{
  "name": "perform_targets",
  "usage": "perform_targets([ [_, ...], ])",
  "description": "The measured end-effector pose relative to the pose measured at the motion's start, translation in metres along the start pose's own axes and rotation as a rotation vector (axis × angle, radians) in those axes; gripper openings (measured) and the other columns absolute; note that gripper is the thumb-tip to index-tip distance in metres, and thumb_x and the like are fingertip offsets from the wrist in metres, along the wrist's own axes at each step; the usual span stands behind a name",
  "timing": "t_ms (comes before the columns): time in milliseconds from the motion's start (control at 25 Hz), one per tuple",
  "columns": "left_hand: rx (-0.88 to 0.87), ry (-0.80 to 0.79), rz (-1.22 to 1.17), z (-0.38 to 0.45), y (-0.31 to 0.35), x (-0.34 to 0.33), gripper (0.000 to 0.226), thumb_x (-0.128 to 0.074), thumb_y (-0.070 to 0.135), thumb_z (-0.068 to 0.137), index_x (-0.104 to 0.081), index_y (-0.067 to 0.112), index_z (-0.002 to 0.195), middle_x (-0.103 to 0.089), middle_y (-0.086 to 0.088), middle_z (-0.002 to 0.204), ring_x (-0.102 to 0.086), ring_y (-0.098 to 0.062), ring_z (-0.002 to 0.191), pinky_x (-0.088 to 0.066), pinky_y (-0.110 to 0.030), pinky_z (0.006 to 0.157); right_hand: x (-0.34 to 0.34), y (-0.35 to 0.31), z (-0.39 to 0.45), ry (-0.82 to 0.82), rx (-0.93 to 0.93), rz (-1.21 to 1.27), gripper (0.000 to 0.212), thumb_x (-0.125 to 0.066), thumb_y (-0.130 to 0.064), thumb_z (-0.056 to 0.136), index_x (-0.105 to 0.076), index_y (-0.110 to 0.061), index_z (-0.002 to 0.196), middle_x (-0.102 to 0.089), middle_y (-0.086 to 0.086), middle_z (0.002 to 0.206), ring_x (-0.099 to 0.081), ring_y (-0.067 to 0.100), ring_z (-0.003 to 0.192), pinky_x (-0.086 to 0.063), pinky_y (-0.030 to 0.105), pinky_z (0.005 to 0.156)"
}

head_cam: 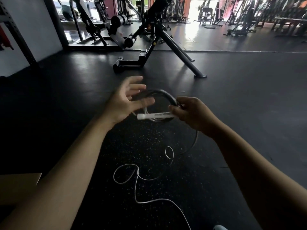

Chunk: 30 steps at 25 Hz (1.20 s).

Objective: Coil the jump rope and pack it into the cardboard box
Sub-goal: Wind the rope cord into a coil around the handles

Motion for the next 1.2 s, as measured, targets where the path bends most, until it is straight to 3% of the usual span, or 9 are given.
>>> perform_targets([
  [80, -0.124, -0.170, 0.583, -0.006, 0.018, -0.018, 0.097, -0.087, 0.059, 0.061, -0.047, 0.038, 0.146, -0.062, 0.015, 0.142, -0.050, -0.002, 0.127, -0.042, -0.033, 0.106, -0.009, -0.002, -0.001, -0.102, 0.024, -0.144, 0.025, -0.072, -0.028, 0.094, -0.065, -0.019, 0.072, -0.049, -0.005, 0.061, -0.042, 0.005, 0.054, -0.037, 0.028, 0.056],
  [200, -0.114, -0.325, 0.789, -0.016, 0.022, -0.055, 0.090, -0.089, 0.061, 0.059, -0.049, 0.047, 0.138, -0.069, 0.022, 0.128, -0.062, -0.004, 0.113, -0.052, -0.036, 0.094, -0.019, -0.016, -0.007, -0.214, 0.034, -0.169, 0.012, -0.073, -0.039, 0.089, -0.075, -0.027, 0.087, -0.070, -0.008, 0.072, -0.059, -0.002, 0.063, -0.047, 0.020, 0.064],
  [440, 0.121, -0.370, 0.279, -0.016, -0.019, -0.061, 0.046, -0.093, 0.038, 0.068, -0.078, 0.028, 0.110, -0.081, 0.010, 0.098, -0.076, -0.008, 0.095, -0.060, -0.037, 0.093, -0.014, -0.011, -0.010, -0.158, -0.060, 0.372, 0.037, -0.067, -0.042, 0.097, -0.056, -0.008, 0.107, -0.064, 0.010, 0.074, -0.053, 0.017, 0.055, -0.042, 0.027, 0.048],
  [560, 0.096, -0.154, -0.040, -0.010, -0.015, -0.045, 0.021, -0.089, 0.023, 0.077, -0.079, 0.017, 0.094, -0.078, 0.011, 0.075, -0.072, -0.001, 0.066, -0.054, -0.016, 0.063, -0.005, 0.013, -0.011, -0.079, -0.127, 0.555, 0.052, -0.047, -0.056, 0.104, -0.069, -0.010, 0.096, -0.056, 0.007, 0.065, -0.052, 0.020, 0.056, -0.043, 0.030, 0.056],
  [680, 0.184, 0.150, -0.401, -0.004, -0.027, -0.027, 0.023, -0.084, 0.032, 0.081, -0.073, 0.013, 0.088, -0.047, 0.011, 0.050, -0.034, -0.004, 0.037, -0.026, -0.019, 0.037, -0.017, 0.035, -0.013, -0.083, -0.220, 0.653, 0.067, -0.042, -0.069, 0.097, -0.077, -0.013, 0.088, -0.055, 0.010, 0.066, -0.054, 0.026, 0.060, -0.047, 0.036, 0.061],
  [760, 0.285, 0.345, -0.607, -0.005, -0.039, -0.030, 0.028, -0.082, 0.042, 0.082, -0.069, 0.017, 0.083, -0.037, 0.010, 0.052, -0.028, -0.005, 0.041, -0.023, -0.019, 0.037, -0.034, 0.037, -0.015, -0.103, -0.238, 0.720, 0.066, -0.041, -0.072, 0.094, -0.076, -0.017, 0.084, -0.057, 0.012, 0.072, -0.055, 0.027, 0.062, -0.046, 0.037, 0.063],
  [920, 0.464, 0.613, -0.886, -0.018, -0.054, -0.058, 0.027, -0.074, 0.047, 0.090, -0.070, 0.020, 0.091, -0.058, 0.008, 0.067, -0.035, -0.004, 0.042, -0.038, -0.017, 0.040, -0.068, 0.015, -0.019, -0.050, -0.233, 0.791, 0.071, -0.044, -0.080, 0.091, -0.071, -0.014, 0.096, -0.059, 0.015, 0.084, -0.051, 0.016, 0.059, -0.039, 0.032, 0.057],
  [1080, 0.512, 0.674, -0.875, -0.026, -0.063, -0.075, 0.029, -0.070, 0.051, 0.092, -0.071, 0.022, 0.093, -0.052, 0.010, 0.063, -0.040, -0.005, 0.048, -0.047, -0.022, 0.054, -0.081, 0.013, -0.016, 0.167, -0.273, 0.850, 0.058, -0.051, -0.051, 0.104, -0.069, 0.002, 0.119, -0.074, 0.021, 0.090, -0.073, 0.034, 0.082, -0.061, 0.051, 0.085],
  [1200, 0.452, 0.663, -0.791, -0.026, -0.060, -0.075, 0.027, -0.071, 0.050, 0.091, -0.069, 0.024, 0.084, -0.056, 0.011, 0.067, -0.046, -0.006, 0.057, -0.047, -0.025, 0.063, -0.074, 0.023, -0.016, 0.293, -0.275, 0.806, 0.047, -0.054, -0.041, 0.106, -0.070, 0.003, 0.100, -0.070, 0.011, 0.076, -0.066, 0.024, 0.069, -0.059, 0.045, 0.071],
])
Point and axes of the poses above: each hand's wrist, its own z-axis towards the middle knuckle, its own x-axis out of the back of the hand, y = z × x, the point moved 7 cm from there along z, towards the middle knuckle
